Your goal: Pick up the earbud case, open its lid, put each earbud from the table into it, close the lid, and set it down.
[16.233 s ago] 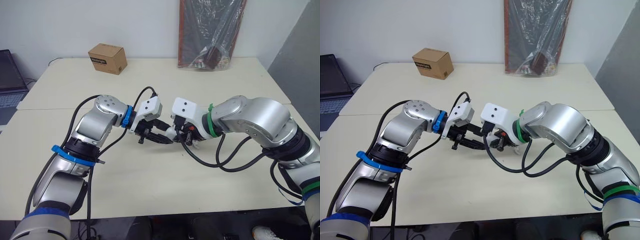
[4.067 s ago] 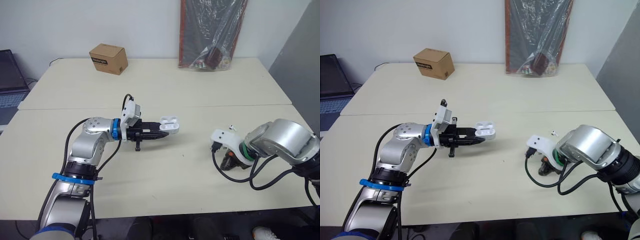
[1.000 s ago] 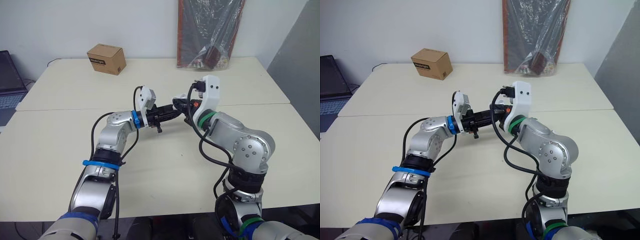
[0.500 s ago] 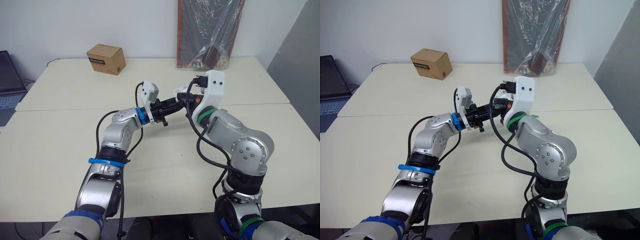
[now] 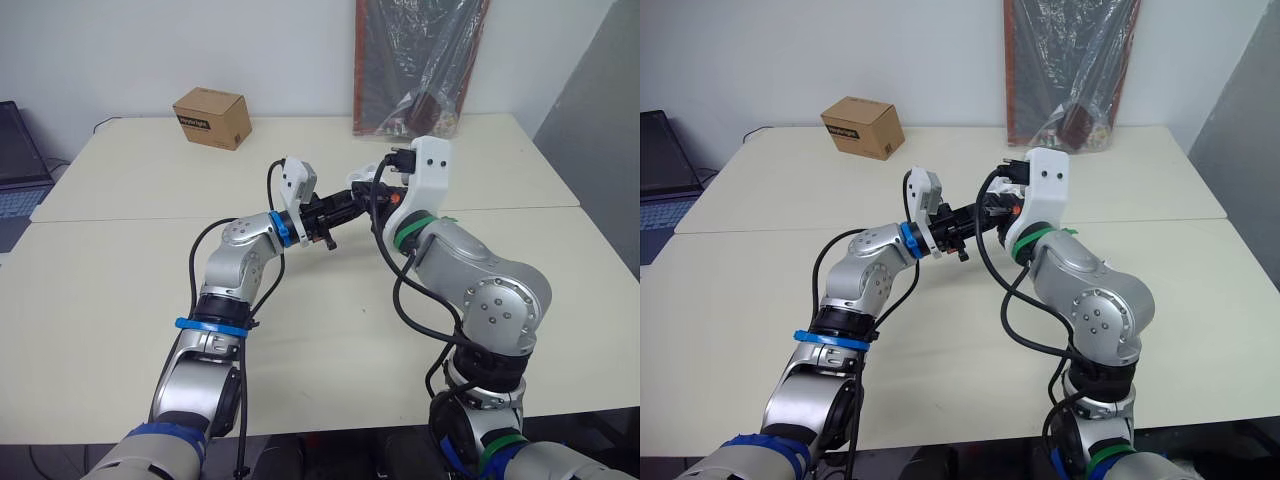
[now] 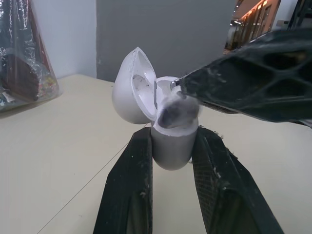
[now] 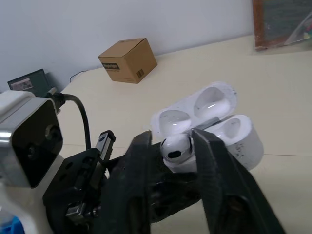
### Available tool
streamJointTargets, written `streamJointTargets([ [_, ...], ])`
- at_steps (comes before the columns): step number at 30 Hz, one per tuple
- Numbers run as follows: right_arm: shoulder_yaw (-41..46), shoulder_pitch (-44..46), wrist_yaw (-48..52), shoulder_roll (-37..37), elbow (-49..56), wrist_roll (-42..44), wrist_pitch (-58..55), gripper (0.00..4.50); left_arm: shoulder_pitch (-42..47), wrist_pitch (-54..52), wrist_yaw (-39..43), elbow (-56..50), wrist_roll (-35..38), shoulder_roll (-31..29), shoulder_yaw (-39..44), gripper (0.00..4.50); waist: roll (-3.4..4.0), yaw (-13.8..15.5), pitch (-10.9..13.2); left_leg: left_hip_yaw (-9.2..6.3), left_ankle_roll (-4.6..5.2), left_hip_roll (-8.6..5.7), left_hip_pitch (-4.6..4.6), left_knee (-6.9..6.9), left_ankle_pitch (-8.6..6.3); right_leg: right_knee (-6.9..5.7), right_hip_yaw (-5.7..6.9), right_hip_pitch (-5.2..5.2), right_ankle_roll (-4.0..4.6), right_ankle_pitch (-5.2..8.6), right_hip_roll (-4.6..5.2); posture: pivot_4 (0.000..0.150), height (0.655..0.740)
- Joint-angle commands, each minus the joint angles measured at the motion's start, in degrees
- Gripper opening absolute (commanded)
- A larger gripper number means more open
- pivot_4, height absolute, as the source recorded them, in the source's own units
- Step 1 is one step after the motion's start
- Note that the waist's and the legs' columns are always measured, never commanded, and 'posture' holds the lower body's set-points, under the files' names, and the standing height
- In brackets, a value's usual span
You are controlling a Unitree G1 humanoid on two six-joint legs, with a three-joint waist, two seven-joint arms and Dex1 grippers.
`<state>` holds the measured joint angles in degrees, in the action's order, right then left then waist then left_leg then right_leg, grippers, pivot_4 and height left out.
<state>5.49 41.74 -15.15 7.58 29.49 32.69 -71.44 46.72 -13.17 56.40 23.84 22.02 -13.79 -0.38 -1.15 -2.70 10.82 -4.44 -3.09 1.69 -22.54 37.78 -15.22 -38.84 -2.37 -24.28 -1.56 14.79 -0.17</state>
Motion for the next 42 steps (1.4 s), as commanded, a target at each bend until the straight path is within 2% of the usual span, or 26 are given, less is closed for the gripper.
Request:
streamJointTargets([
  [1,-0.67,-0.77,-0.48,1.39,-1.35,-1.82,0.65,2.40,1.44,2.44,0.95,-6.44,2.47,0.26,1.69,0.78,0.00,0.00,0.00,0.00,0.00,0.00,0.00,0.00,0.00,0.00,0.00,0.00,0.00,0.00,0.00,0.150,0.7400],
  [7,-1.02,-1.30,1.47,-2.25,0.50,-2.75,3.41,2.40,0.55,1.53,1.29,-7.07,2.56,-0.28,1.95,0.78,0.00,0.00,0.00,0.00,0.00,0.00,0.00,0.00,0.00,0.00,0.00,0.00,-0.03,0.02,0.00,0.150,0.7400],
  [15,0.89,-1.62,8.69,-8.49,5.25,0.55,4.97,2.40,-0.82,1.04,2.80,-6.65,2.70,-1.95,2.15,0.78,0.00,0.00,0.00,-0.01,0.00,0.00,-0.04,0.00,0.00,0.04,0.02,0.00,-0.02,0.01,0.01,0.150,0.7400],
  [17,2.27,-1.64,11.77,-9.90,7.04,4.36,3.29,2.40,-0.99,0.35,3.71,-6.60,3.34,-2.58,2.31,0.78,0.00,-0.05,0.00,0.00,0.00,0.00,-0.03,0.00,0.00,0.04,0.00,0.00,-0.03,0.02,0.01,0.150,0.7400],
  [19,5.77,-1.21,16.85,-12.06,9.82,12.80,0.17,2.40,-0.91,-0.39,5.26,-5.92,4.05,-3.64,2.50,0.78,0.01,-0.10,0.01,0.00,0.00,0.00,-0.03,-0.01,0.00,0.03,0.01,-0.01,-0.03,0.02,0.00,0.150,0.7400],
  [21,8.72,-0.80,20.74,-15.60,11.46,19.31,-1.29,2.40,-1.04,-1.15,7.29,-5.43,4.71,-4.95,2.46,0.78,0.01,-0.11,0.01,-0.02,0.00,0.00,-0.03,-0.02,0.00,0.04,0.02,-0.01,-0.03,0.02,0.00,0.150,0.7400],
  [23,11.34,-0.37,24.26,-22.12,10.85,24.18,-3.93,2.40,-1.19,-1.80,9.86,-4.50,4.86,-6.91,2.27,0.78,0.01,-0.11,0.01,-0.02,0.00,0.00,-0.05,-0.02,0.00,0.08,0.02,0.01,-0.03,0.02,0.00,0.150,0.7400],
  [26,11.88,-0.75,28.92,-33.25,8.24,25.84,-6.31,2.40,-1.14,-3.28,14.05,-3.63,5.57,-9.76,2.04,0.78,0.02,-0.03,0.02,0.00,0.00,-0.03,-0.05,0.00,0.00,0.17,0.02,0.04,-0.06,0.04,0.04,0.150,0.7400],
  [29,9.70,-2.23,33.16,-44.73,2.83,22.30,-6.89,2.40,-1.38,-5.96,18.16,-4.90,7.07,-12.52,1.89,0.78,0.01,-0.01,0.02,0.01,0.01,-0.02,-0.05,-0.02,0.00,0.18,0.03,0.04,-0.20,0.13,0.03,0.150,0.7400],
  [31,6.76,-3.96,35.92,-50.44,0.36,17.97,-2.87,2.40,-1.74,-7.27,20.26,-5.95,7.75,-13.78,1.82,0.78,0.01,-0.02,0.03,0.01,0.01,-0.02,-0.06,-0.04,-0.01,0.25,0.02,0.04,-0.20,0.13,0.03,0.150,0.7400],
  [34,-0.21,-6.39,37.38,-57.15,-6.19,7.67,4.17,2.40,-2.49,-10.39,22.87,-8.48,9.70,-15.71,1.98,0.78,0.00,-0.04,0.03,0.06,0.02,-0.02,-0.06,-0.09,-0.01,0.31,-0.02,0.02,-0.22,0.14,0.03,0.150,0.7400],
  [37,-5.63,-8.36,39.32,-59.91,-13.52,-0.10,10.26,2.40,-3.83,-13.13,24.16,-11.64,11.50,-17.12,2.37,0.78,-0.01,-0.04,0.04,0.11,0.02,-0.02,-0.07,-0.09,-0.01,0.33,-0.06,0.01,-0.23,0.15,0.03,0.150,0.7400],
  [42,-8.59,-9.63,40.12,-58.13,-23.37,-7.38,15.94,2.40,-5.97,-14.79,24.68,-15.09,12.90,-18.89,2.85,0.78,0.00,-0.02,0.05,0.14,0.01,-0.01,-0.08,-0.09,-0.01,0.33,-0.10,-0.01,-0.24,0.15,0.03,0.150,0.7400],
])
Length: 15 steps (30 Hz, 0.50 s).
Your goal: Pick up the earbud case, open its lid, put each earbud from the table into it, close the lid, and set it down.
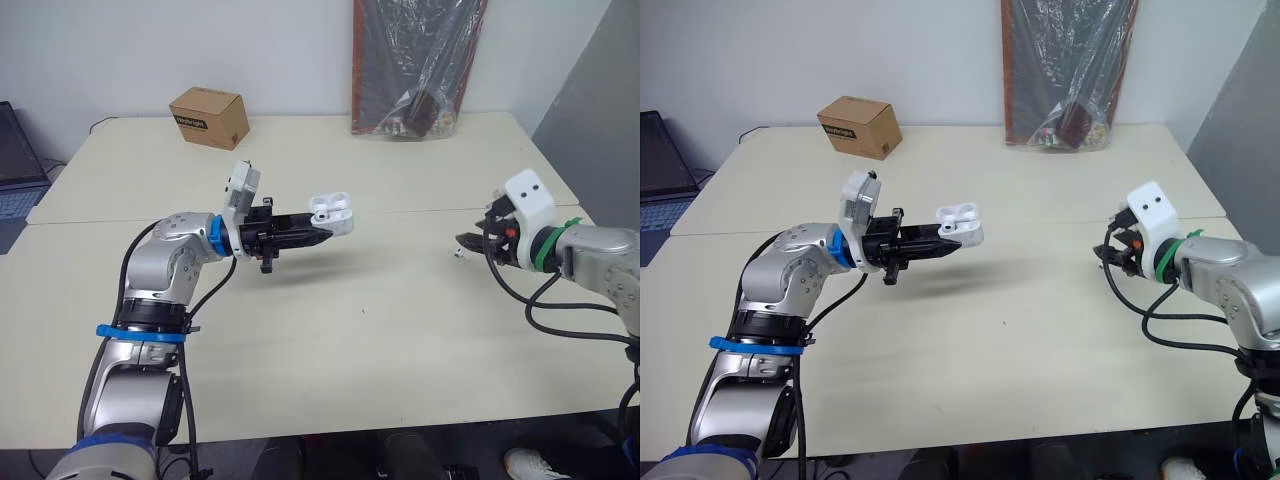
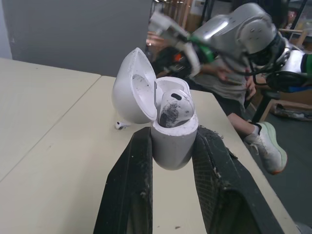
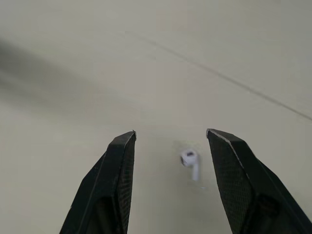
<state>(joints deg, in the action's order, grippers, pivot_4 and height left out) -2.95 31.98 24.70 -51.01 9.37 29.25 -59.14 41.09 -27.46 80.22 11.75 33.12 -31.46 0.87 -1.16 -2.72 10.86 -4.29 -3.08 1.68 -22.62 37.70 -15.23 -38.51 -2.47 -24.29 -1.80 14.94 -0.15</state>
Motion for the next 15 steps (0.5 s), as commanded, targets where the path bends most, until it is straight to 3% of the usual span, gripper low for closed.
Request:
streamJointTargets([
  [1,-0.46,0.12,0.38,0.86,-4.42,-5.05,4.37,2.40,-0.56,-0.55,0.92,-3.24,1.92,-1.45,1.62,0.78,0.01,0.01,0.01,0.00,0.00,0.00,0.01,0.00,0.00,-0.02,0.00,0.00,0.00,0.00,0.00,0.150,0.7400],
  [8,-1.80,1.26,4.71,5.13,-14.23,-9.51,8.74,2.40,-1.26,-0.58,0.94,-4.18,1.80,-2.28,1.13,0.78,0.01,0.01,0.01,0.01,0.00,0.00,0.01,0.03,0.00,-0.03,0.00,0.00,0.00,0.00,0.00,0.150,0.7400],
  [15,-1.21,1.56,7.53,7.85,-15.67,-11.04,9.49,2.40,-1.85,-1.18,0.10,-5.45,1.89,-2.36,1.24,0.78,0.02,0.02,0.02,0.01,0.00,0.00,0.02,0.03,0.00,-0.06,0.00,0.00,0.01,-0.01,0.00,0.150,0.7400],
])
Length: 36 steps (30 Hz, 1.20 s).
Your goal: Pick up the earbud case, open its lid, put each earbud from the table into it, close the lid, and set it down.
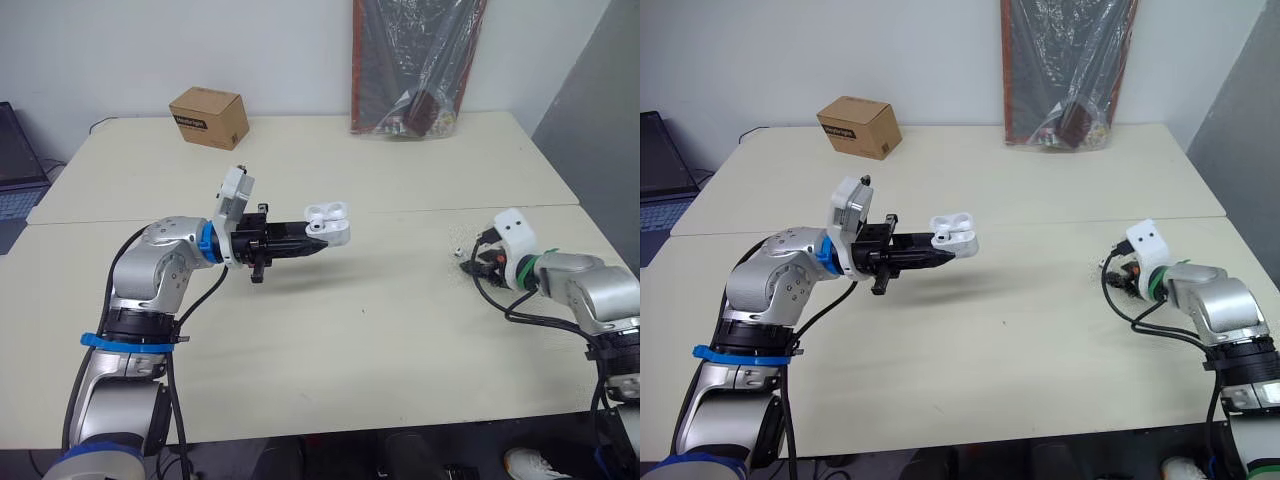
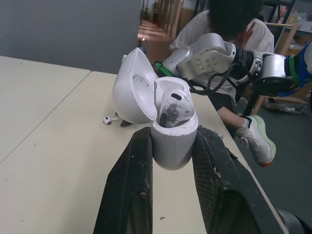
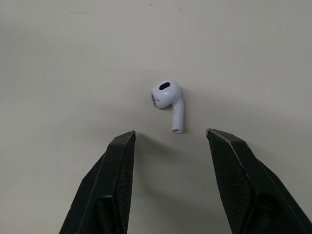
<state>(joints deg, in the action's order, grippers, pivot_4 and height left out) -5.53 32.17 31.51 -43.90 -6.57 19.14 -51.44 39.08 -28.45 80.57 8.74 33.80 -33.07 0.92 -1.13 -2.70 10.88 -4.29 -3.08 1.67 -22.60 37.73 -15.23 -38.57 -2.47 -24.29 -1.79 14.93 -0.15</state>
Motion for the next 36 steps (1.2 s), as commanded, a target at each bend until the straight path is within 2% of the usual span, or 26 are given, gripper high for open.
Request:
streamJointTargets([
  [1,1.21,1.53,0.67,1.21,-0.37,-1.48,2.40,2.40,0.06,-0.21,-0.41,-2.66,1.20,-0.67,1.18,0.78,0.00,0.00,0.00,0.00,0.00,0.00,0.01,0.01,0.00,-0.02,0.00,0.00,0.00,0.00,0.00,0.150,0.7400],
  [9,0.67,4.42,0.81,4.32,-6.84,-5.87,6.51,2.40,-0.06,-0.07,-1.07,-3.10,1.06,-0.57,1.15,0.78,0.00,-0.03,0.00,0.00,0.00,0.00,0.04,0.11,0.00,-0.14,-0.01,0.01,0.00,-0.01,0.00,0.150,0.7400],
  [19,1.32,5.83,1.77,4.65,-11.28,-8.40,8.56,2.40,-0.29,0.69,-1.86,-3.27,0.80,0.00,1.01,0.78,0.00,-0.05,0.00,0.01,0.00,0.00,0.06,0.12,0.00,-0.16,-0.02,0.02,0.24,-0.15,0.00,0.150,0.7400],
  [22,1.42,5.83,1.72,4.83,-11.30,-8.54,8.53,1.81,-0.16,0.92,-2.11,-3.17,0.72,0.38,0.81,0.78,0.00,-0.05,0.00,0.01,0.00,0.00,0.08,0.13,0.00,-0.17,-0.02,0.05,0.24,-0.15,0.00,0.150,0.7400],
  [26,1.15,5.75,2.44,4.93,-11.04,-8.44,8.05,0.47,-0.07,1.00,-2.20,-3.11,0.76,0.56,0.75,0.78,0.00,-0.06,0.00,0.01,0.00,0.00,0.10,0.15,0.00,-0.21,-0.02,0.06,0.24,-0.15,0.00,0.150,0.7400],
  [36,0.18,5.51,5.26,3.70,-9.51,-8.83,8.49,0.40,-0.25,1.14,-2.41,-3.17,0.61,0.75,0.56,0.78,0.00,-0.05,0.00,0.01,-0.01,0.00,0.13,0.16,0.00,-0.23,-0.02,0.09,0.25,-0.15,0.00,0.150,0.7400],
])
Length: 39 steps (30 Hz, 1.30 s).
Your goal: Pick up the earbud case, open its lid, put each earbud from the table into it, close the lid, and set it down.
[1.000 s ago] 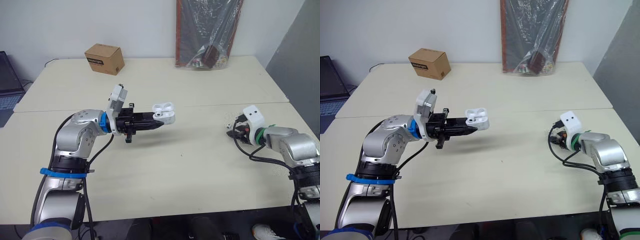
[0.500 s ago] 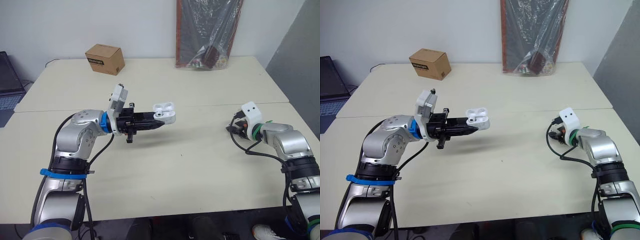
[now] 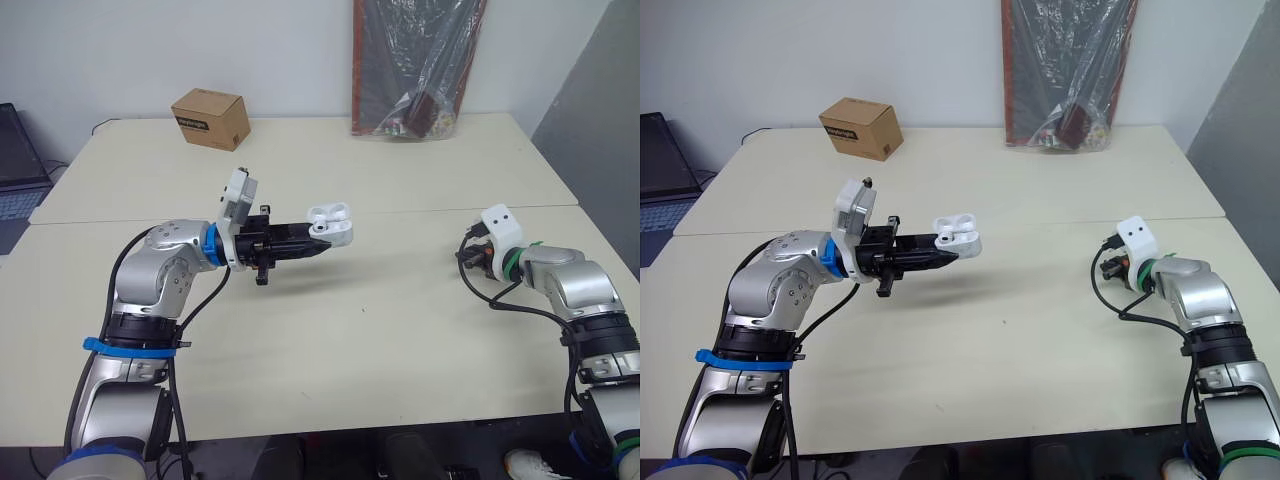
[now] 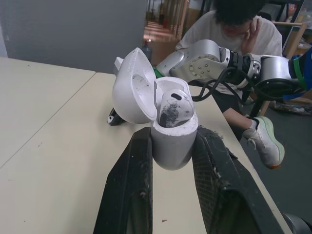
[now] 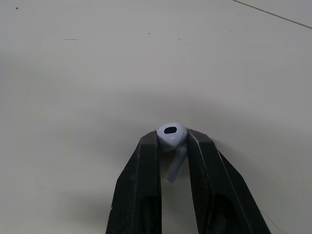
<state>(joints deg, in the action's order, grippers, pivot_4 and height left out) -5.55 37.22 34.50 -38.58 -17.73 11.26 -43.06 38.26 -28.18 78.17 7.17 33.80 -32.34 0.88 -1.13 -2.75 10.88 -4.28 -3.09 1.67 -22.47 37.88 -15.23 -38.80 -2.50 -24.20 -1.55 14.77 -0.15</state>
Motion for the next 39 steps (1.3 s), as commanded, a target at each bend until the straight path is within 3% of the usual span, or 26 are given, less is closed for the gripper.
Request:
streamJointTargets([
  [1,-1.43,-0.06,5.32,-3.01,4.35,-1.25,1.65,0.40,0.47,0.85,0.02,-1.70,0.64,-0.02,0.59,0.78,0.00,0.00,0.00,0.00,0.00,0.00,0.00,0.00,0.00,0.00,0.00,0.00,0.00,0.00,0.00,0.150,0.7400],
  [6,-9.12,-2.53,20.57,-9.47,17.44,-1.69,7.27,0.40,0.21,0.75,0.48,-1.89,0.58,-0.39,0.38,0.78,0.06,-0.01,0.04,-0.01,0.00,-0.01,-0.01,-0.04,0.00,0.00,0.02,-0.03,-0.02,0.01,0.00,0.150,0.7400],
  [13,-17.50,-3.62,34.33,-15.93,27.00,-3.65,8.90,0.40,-0.53,0.18,2.84,-3.24,0.56,-2.76,-0.32,0.78,0.07,-0.10,0.05,-0.02,0.00,0.01,0.03,0.03,0.00,-0.05,0.02,-0.01,-0.25,0.15,-0.01,0.150,0.7400],
  [39,-20.42,-3.75,43.78,-16.15,19.76,-14.25,24.18,0.40,-2.74,0.43,1.31,-6.40,0.96,-2.59,-0.22,0.78,0.06,0.03,0.04,-0.01,-0.02,0.00,0.18,0.08,0.01,-0.08,0.02,0.12,-0.25,0.15,0.01,0.150,0.7400],
])
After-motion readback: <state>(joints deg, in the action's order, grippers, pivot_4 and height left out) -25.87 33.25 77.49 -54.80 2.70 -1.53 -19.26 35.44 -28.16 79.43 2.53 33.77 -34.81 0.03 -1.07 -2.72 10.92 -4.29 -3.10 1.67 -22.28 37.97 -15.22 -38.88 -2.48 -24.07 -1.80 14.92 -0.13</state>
